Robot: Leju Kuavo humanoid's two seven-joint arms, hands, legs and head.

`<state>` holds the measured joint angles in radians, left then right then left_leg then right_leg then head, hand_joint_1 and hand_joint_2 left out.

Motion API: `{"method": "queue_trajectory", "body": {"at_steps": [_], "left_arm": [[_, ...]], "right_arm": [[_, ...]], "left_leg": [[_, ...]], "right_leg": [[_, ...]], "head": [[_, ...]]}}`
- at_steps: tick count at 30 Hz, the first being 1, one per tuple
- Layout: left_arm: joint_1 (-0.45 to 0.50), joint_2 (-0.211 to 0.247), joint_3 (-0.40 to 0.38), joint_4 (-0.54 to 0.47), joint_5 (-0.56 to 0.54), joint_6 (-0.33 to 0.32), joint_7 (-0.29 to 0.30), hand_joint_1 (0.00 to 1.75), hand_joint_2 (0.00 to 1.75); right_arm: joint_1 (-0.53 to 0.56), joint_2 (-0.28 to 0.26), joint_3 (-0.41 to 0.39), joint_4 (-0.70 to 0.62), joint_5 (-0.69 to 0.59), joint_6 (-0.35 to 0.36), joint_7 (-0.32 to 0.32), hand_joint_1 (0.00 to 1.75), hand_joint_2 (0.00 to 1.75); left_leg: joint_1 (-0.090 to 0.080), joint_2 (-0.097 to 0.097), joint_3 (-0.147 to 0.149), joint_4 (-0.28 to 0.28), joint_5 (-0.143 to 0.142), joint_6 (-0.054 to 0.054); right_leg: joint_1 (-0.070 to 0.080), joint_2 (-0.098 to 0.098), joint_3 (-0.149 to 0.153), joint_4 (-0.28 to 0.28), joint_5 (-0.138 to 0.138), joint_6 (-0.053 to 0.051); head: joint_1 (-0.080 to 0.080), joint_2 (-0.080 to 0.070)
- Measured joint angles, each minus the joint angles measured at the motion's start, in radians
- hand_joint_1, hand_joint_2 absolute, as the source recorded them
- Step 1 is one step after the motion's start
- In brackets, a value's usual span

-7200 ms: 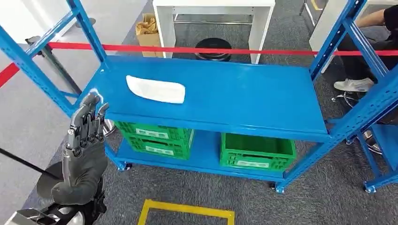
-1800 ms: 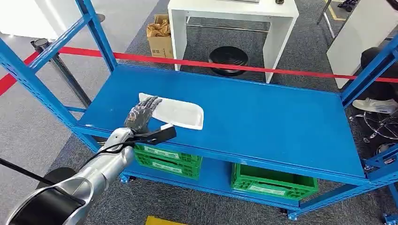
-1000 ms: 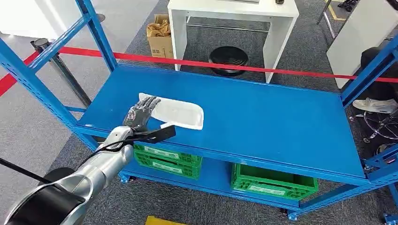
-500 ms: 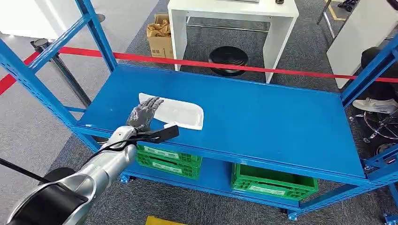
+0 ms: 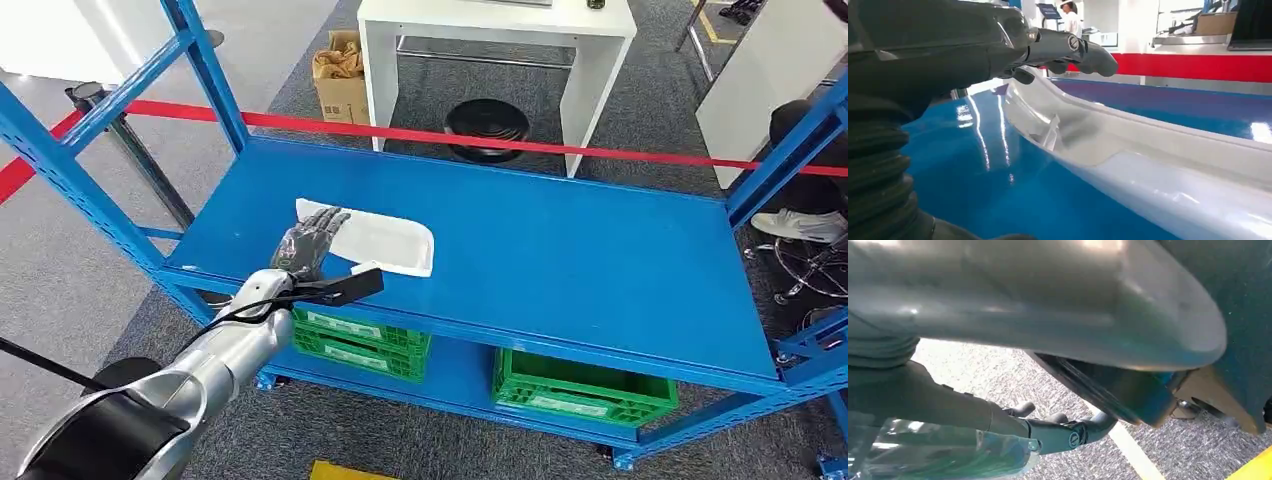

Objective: Take the parts from the cabinet and place them on the table.

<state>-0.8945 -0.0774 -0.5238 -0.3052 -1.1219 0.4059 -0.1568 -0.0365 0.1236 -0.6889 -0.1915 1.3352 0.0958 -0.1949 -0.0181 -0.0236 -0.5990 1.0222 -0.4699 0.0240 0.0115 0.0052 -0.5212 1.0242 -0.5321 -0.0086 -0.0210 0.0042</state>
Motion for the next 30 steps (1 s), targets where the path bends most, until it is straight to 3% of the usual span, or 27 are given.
{"method": "queue_trajectory", "body": {"at_steps": [3,4,22,30], "left_arm": [[0.001,0.003,0.000,0.004,0.000,0.012,-0.001,0.00,1.75],[0.001,0.005,0.000,0.005,-0.002,0.015,-0.002,1.75,1.75],[-0.004,0.042,0.001,0.008,-0.029,0.036,-0.049,1.75,1.75],[-0.014,0.052,0.002,0.008,-0.048,0.030,-0.036,1.75,1.75]], "right_arm": [[0.001,0.000,0.002,0.000,0.005,0.003,0.000,0.00,0.00],[0.002,0.000,0.002,0.001,0.005,0.003,0.000,0.00,0.00],[0.007,0.001,0.003,0.002,0.009,0.008,-0.018,0.00,0.00],[0.006,0.001,0.003,0.002,0.011,0.009,-0.021,0.00,0.00]], "left_leg": [[0.000,0.000,0.000,0.000,0.000,0.000],[0.000,0.000,0.000,0.000,0.000,0.000],[0.000,0.000,0.000,0.000,0.000,0.000],[0.000,0.000,0.001,0.000,0.000,0.000]], "right_leg": [[0.000,0.000,0.000,0.000,0.000,0.000],[0.000,0.000,0.000,0.000,0.000,0.000],[0.000,0.000,0.000,0.000,0.000,0.000],[0.000,0.000,0.001,0.000,0.000,0.000]], "head": [[0.000,0.000],[0.000,0.000],[0.000,0.000],[0.000,0.000]]}}
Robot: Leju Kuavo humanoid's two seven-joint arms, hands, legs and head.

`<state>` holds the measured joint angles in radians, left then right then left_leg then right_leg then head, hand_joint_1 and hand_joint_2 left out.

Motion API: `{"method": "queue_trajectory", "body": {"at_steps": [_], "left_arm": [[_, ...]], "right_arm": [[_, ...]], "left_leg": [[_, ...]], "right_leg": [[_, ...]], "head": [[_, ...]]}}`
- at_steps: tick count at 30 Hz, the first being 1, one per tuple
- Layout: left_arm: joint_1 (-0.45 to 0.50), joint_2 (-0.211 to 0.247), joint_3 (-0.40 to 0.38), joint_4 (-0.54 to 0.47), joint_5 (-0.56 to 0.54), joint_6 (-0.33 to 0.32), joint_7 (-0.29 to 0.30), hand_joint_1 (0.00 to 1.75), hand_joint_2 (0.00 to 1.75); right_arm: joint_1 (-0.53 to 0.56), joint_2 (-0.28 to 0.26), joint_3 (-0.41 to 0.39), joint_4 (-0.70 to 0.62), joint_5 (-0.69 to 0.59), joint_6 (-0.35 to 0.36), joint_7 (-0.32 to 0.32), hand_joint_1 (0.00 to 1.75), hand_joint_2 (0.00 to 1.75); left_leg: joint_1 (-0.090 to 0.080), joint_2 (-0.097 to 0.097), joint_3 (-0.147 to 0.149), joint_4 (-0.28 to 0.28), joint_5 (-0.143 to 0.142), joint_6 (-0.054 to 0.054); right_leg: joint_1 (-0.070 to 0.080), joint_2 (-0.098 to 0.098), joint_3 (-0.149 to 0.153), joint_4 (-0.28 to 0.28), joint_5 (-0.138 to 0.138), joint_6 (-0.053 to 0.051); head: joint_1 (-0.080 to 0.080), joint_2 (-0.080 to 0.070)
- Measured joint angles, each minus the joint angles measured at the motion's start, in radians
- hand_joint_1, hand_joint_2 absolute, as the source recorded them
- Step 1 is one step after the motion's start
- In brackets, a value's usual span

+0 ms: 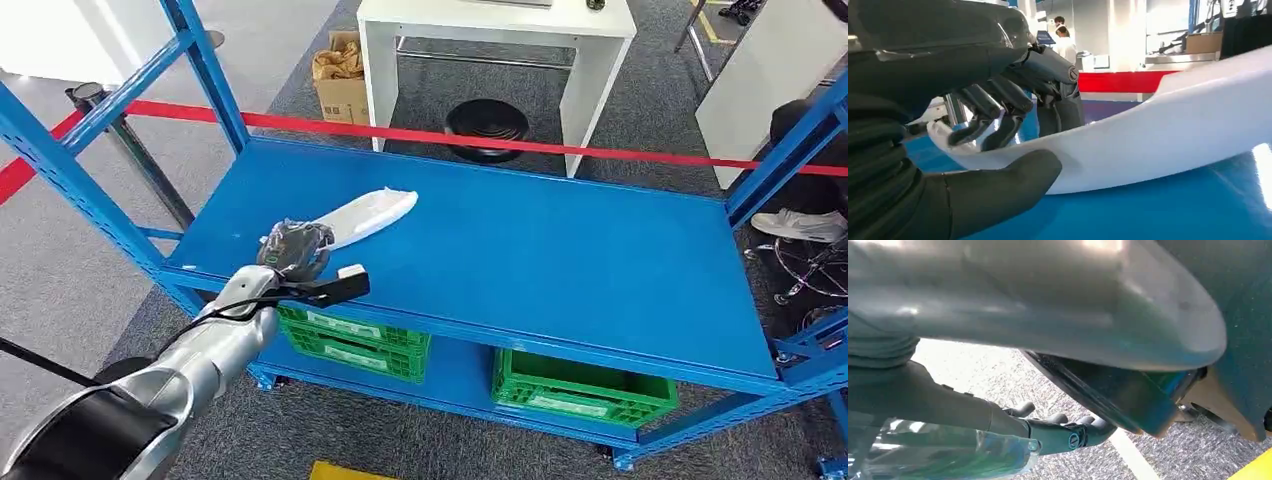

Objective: Take the parts from the cabinet and place them on the table.

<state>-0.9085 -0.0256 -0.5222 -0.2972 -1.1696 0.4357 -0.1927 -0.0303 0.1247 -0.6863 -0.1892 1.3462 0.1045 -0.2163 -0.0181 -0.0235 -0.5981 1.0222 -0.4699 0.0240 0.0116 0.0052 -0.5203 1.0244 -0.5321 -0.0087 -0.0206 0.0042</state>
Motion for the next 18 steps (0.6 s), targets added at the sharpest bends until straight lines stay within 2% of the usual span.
{"method": "queue_trajectory", "body": {"at_steps": [3,9,14,16,17,18], "left_arm": [[-0.004,0.002,0.004,0.000,0.006,-0.011,0.012,1.75,1.75],[-0.003,0.007,0.015,0.000,0.008,0.019,0.023,1.75,1.75],[0.001,0.008,0.041,0.000,0.040,0.072,-0.017,1.75,1.75],[0.006,0.007,0.057,0.000,0.072,0.109,-0.067,1.75,1.75],[0.011,0.005,0.073,-0.005,0.109,0.141,-0.124,1.75,1.75],[0.017,0.000,0.093,-0.013,0.173,0.176,-0.219,1.75,1.75]], "right_arm": [[0.000,0.000,0.000,0.000,-0.004,0.000,-0.002,0.00,0.00],[0.000,0.000,0.000,0.000,-0.005,-0.003,-0.006,0.00,0.00],[0.000,0.000,0.000,0.000,0.002,-0.007,-0.006,0.00,0.00],[0.000,0.000,0.000,0.000,0.003,-0.009,-0.006,0.00,0.00],[0.000,0.000,0.000,0.000,0.002,-0.011,-0.006,0.00,0.00],[0.000,0.000,0.000,0.000,-0.001,-0.013,-0.006,0.00,0.00]], "left_leg": [[0.000,0.000,0.000,0.000,0.000,0.000],[0.000,0.000,0.000,0.000,0.000,0.000],[0.000,0.000,0.000,0.000,0.000,0.000],[0.000,0.000,0.000,0.000,0.000,0.000],[0.000,0.000,0.000,0.000,0.000,0.000],[0.000,0.000,0.000,0.000,0.000,0.000]], "right_leg": [[0.000,0.000,0.000,0.000,0.000,0.000],[0.000,0.000,0.000,0.000,0.000,0.000],[0.000,0.000,0.000,0.000,0.000,0.000],[0.000,0.000,-0.001,0.000,0.000,0.000],[0.000,0.000,-0.001,0.000,0.000,0.000],[0.000,0.000,-0.001,0.000,0.000,0.000]], "head": [[0.000,0.000],[0.000,0.000],[0.000,0.000],[0.000,0.000],[0.000,0.000],[0.000,0.000]]}}
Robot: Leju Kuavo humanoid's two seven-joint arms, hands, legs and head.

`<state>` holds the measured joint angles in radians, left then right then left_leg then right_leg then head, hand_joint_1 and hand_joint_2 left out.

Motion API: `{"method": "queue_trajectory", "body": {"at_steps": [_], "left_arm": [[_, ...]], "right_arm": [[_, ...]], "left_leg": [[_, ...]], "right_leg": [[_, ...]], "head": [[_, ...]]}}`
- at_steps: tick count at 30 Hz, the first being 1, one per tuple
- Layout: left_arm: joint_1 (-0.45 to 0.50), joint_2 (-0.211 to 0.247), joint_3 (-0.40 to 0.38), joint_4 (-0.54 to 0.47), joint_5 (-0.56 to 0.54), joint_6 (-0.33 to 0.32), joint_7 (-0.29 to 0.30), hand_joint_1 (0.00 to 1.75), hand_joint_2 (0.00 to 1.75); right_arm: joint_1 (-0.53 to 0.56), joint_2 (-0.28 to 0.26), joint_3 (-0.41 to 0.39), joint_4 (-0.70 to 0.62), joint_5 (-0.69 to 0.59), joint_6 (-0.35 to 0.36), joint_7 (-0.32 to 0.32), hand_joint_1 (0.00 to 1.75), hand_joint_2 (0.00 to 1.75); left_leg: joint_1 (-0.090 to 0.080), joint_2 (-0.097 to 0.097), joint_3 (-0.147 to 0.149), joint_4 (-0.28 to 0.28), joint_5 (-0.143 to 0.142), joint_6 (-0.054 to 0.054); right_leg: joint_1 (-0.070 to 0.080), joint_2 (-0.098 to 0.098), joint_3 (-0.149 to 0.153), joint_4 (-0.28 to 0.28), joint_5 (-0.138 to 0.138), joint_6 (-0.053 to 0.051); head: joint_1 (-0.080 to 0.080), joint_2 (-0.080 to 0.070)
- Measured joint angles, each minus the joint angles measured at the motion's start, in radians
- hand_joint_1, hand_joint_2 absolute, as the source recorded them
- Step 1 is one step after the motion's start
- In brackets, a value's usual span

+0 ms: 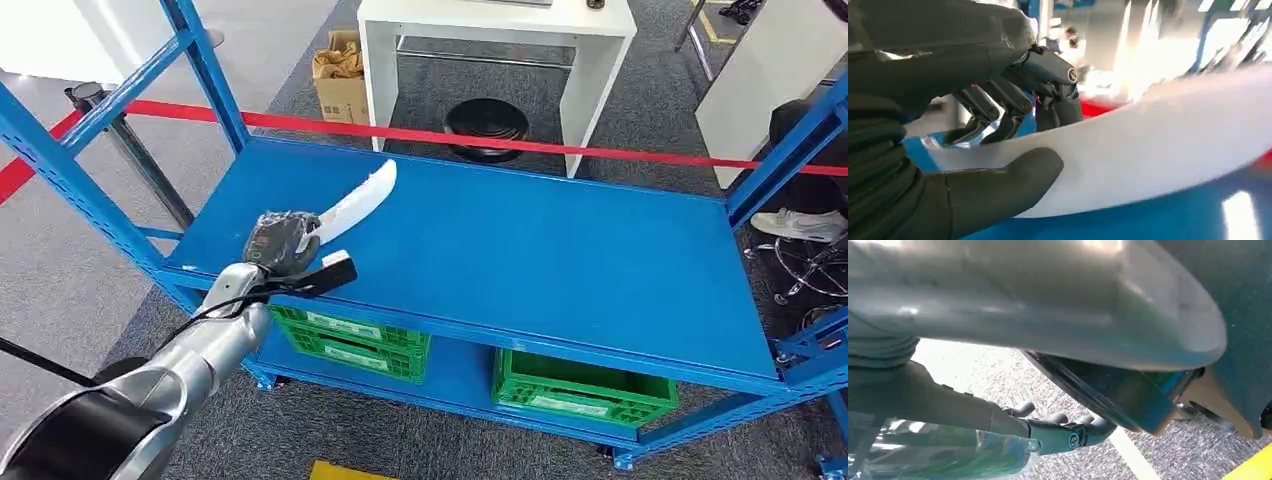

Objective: Take the parts from the cabinet and place them on the table.

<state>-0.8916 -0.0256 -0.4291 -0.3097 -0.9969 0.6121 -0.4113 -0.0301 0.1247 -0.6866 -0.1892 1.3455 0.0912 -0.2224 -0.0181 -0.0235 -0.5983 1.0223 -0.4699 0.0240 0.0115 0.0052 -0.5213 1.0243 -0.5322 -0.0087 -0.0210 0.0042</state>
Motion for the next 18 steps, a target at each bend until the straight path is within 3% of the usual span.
{"method": "queue_trajectory", "body": {"at_steps": [2,4,13,14,16,17,18], "left_arm": [[0.032,-0.024,0.057,-0.063,0.197,-0.002,-0.200,1.75,1.75],[0.058,-0.044,0.085,-0.126,0.298,-0.016,-0.272,1.75,1.75],[0.106,-0.069,0.124,-0.227,0.350,-0.030,-0.283,1.75,1.75],[0.129,-0.066,0.122,-0.272,0.420,-0.073,-0.283,1.75,1.75],[0.229,-0.052,0.092,-0.494,0.683,-0.223,-0.283,1.75,1.75],[0.293,-0.053,0.088,-0.626,0.834,-0.324,-0.283,1.75,1.75],[0.348,-0.062,0.090,-0.780,1.009,-0.489,-0.286,1.75,1.75]], "right_arm": [[-0.001,0.002,0.000,0.000,-0.010,-0.004,0.000,0.00,0.00],[-0.002,0.003,-0.001,0.000,-0.013,-0.006,-0.001,0.00,0.00],[-0.004,0.005,-0.002,0.000,-0.014,-0.006,-0.001,0.00,0.00],[-0.004,0.005,-0.002,0.000,-0.018,-0.007,-0.001,0.00,0.00],[-0.002,0.005,-0.004,0.000,-0.032,-0.016,-0.005,0.00,0.00],[-0.001,0.006,-0.007,0.000,-0.037,-0.019,-0.009,0.00,0.00],[-0.001,0.007,-0.010,0.000,-0.042,-0.024,-0.015,0.00,0.00]], "left_leg": [[0.000,-0.001,0.000,0.000,0.000,0.000],[0.000,-0.001,-0.001,0.000,0.000,0.000],[-0.001,0.000,0.000,0.000,0.000,0.000],[-0.001,0.000,0.000,0.000,0.000,0.000],[-0.001,0.003,0.000,0.000,0.000,0.000],[-0.001,0.005,-0.001,0.000,-0.001,0.000],[-0.001,0.004,-0.001,0.000,-0.002,0.000]], "right_leg": [[-0.001,0.000,0.000,0.000,0.000,0.000],[-0.001,0.000,0.001,0.000,0.000,0.000],[-0.001,0.001,0.001,-0.001,0.000,0.000],[0.000,0.002,0.001,0.000,0.000,0.000],[-0.001,0.005,-0.001,0.000,0.000,0.000],[-0.001,0.005,-0.001,0.000,0.000,0.000],[-0.001,0.005,-0.001,-0.001,0.000,0.001]], "head": [[0.000,0.000],[0.001,0.000],[0.000,0.000],[0.000,0.000],[0.000,0.000],[-0.001,0.000],[0.000,0.000]]}}
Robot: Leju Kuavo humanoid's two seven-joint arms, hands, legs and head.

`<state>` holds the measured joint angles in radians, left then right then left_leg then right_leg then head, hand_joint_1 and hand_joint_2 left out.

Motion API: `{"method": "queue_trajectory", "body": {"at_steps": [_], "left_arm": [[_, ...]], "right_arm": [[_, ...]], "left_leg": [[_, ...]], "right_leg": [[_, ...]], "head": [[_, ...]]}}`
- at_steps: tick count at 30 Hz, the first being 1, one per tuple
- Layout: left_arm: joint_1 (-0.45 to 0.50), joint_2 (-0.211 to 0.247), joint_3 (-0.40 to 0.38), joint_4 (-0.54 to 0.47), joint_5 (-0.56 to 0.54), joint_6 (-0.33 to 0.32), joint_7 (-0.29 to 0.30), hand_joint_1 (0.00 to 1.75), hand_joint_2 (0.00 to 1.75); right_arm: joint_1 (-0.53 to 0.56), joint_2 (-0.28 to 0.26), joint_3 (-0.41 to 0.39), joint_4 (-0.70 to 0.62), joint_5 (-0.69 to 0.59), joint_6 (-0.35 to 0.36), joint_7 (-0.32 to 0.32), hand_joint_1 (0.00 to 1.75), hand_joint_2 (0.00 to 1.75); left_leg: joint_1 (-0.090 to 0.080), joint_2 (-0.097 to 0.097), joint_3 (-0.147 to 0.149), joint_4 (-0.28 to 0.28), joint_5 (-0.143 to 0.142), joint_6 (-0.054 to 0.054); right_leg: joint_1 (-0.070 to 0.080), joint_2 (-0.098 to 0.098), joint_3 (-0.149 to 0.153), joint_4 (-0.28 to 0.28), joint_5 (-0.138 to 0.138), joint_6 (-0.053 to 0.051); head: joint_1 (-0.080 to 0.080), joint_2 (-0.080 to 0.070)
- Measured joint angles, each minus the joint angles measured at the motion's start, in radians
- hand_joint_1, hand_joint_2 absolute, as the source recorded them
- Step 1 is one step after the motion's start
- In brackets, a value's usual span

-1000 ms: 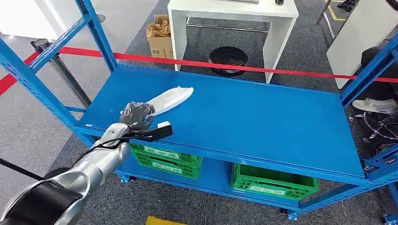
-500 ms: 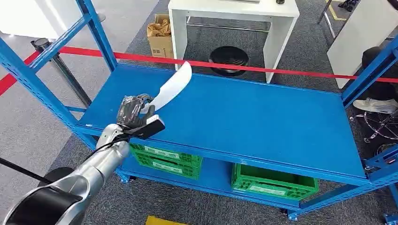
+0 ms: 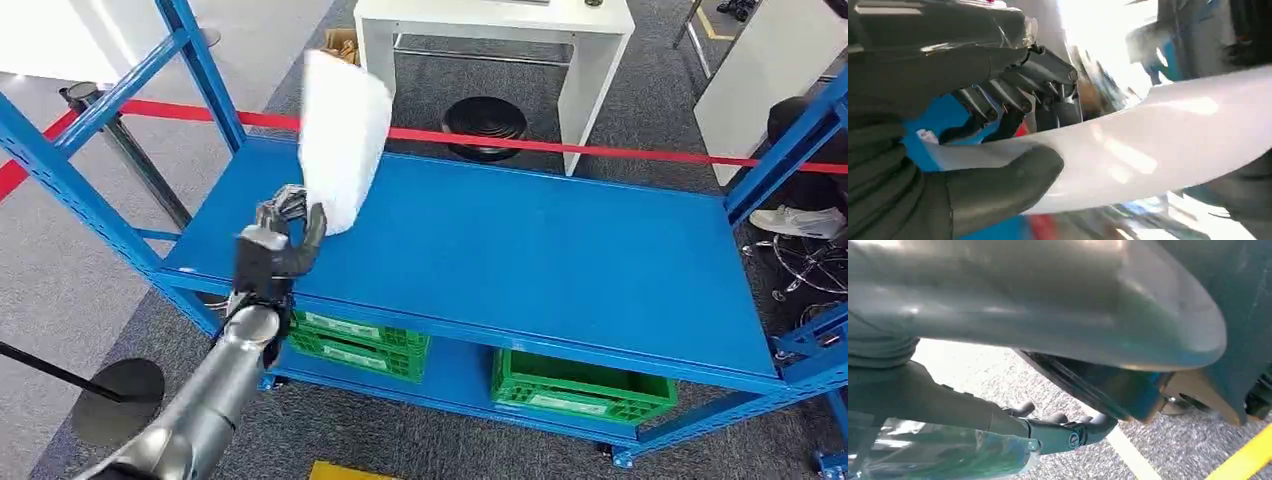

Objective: Take the parts from the cabinet and place them on the table.

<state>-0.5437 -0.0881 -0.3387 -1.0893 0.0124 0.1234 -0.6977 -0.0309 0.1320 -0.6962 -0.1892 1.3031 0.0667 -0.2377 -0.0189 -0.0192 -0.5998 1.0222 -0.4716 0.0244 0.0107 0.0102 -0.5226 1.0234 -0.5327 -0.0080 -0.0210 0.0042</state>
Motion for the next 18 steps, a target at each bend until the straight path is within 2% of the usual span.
{"method": "queue_trajectory", "body": {"at_steps": [1,2,3,4,7,10,18], "left_arm": [[0.055,-0.007,0.003,-0.124,0.111,-0.148,-0.003,1.75,1.75],[0.109,-0.010,0.004,-0.235,0.172,-0.259,-0.005,1.75,1.75],[0.156,-0.014,0.003,-0.343,0.184,-0.337,-0.006,1.75,1.75],[0.190,-0.014,-0.001,-0.439,0.173,-0.401,-0.006,1.75,1.75],[0.244,-0.008,-0.032,-0.600,0.192,-0.515,-0.005,1.75,1.75],[0.259,0.002,-0.074,-0.702,0.209,-0.571,-0.005,1.75,1.75],[0.286,0.037,-0.140,-0.818,0.194,-0.564,-0.004,1.75,1.75]], "right_arm": [[-0.001,0.000,-0.002,0.000,-0.003,-0.002,-0.004,0.00,0.00],[-0.003,0.000,-0.003,0.000,-0.004,-0.003,-0.008,0.00,0.00],[-0.004,0.000,-0.005,0.000,-0.004,-0.005,-0.010,0.00,0.00],[-0.005,0.000,-0.009,0.000,-0.003,-0.009,-0.013,0.00,0.00],[-0.008,-0.001,-0.012,0.000,0.005,-0.022,-0.013,0.00,0.00],[-0.014,-0.002,-0.012,0.000,0.019,-0.047,0.009,0.00,0.00],[-0.018,-0.015,-0.012,0.000,0.035,-0.057,0.066,0.00,0.00]], "left_leg": [[0.000,0.000,0.000,0.000,-0.001,0.000],[0.000,0.001,0.000,0.000,-0.002,0.000],[0.000,0.002,0.000,0.000,-0.004,-0.001],[0.000,0.002,0.000,0.000,-0.004,-0.001],[0.000,0.000,0.001,0.000,-0.005,0.000],[0.000,0.000,0.004,0.000,-0.005,0.000],[-0.002,0.000,0.007,0.000,-0.005,0.000]], "right_leg": [[0.000,0.000,0.000,-0.001,-0.001,0.001],[0.000,0.001,0.001,-0.001,-0.001,0.000],[0.000,0.002,0.000,-0.001,-0.002,0.000],[0.000,0.002,0.000,-0.001,-0.002,0.001],[0.000,0.001,0.000,-0.002,-0.003,0.002],[0.000,0.001,0.003,-0.002,-0.003,0.002],[-0.002,0.001,0.007,-0.002,-0.002,0.002]], "head": [[0.001,0.000],[0.000,0.000],[0.000,0.000],[0.000,0.000],[0.000,0.000],[0.000,0.000],[0.000,0.000]]}}
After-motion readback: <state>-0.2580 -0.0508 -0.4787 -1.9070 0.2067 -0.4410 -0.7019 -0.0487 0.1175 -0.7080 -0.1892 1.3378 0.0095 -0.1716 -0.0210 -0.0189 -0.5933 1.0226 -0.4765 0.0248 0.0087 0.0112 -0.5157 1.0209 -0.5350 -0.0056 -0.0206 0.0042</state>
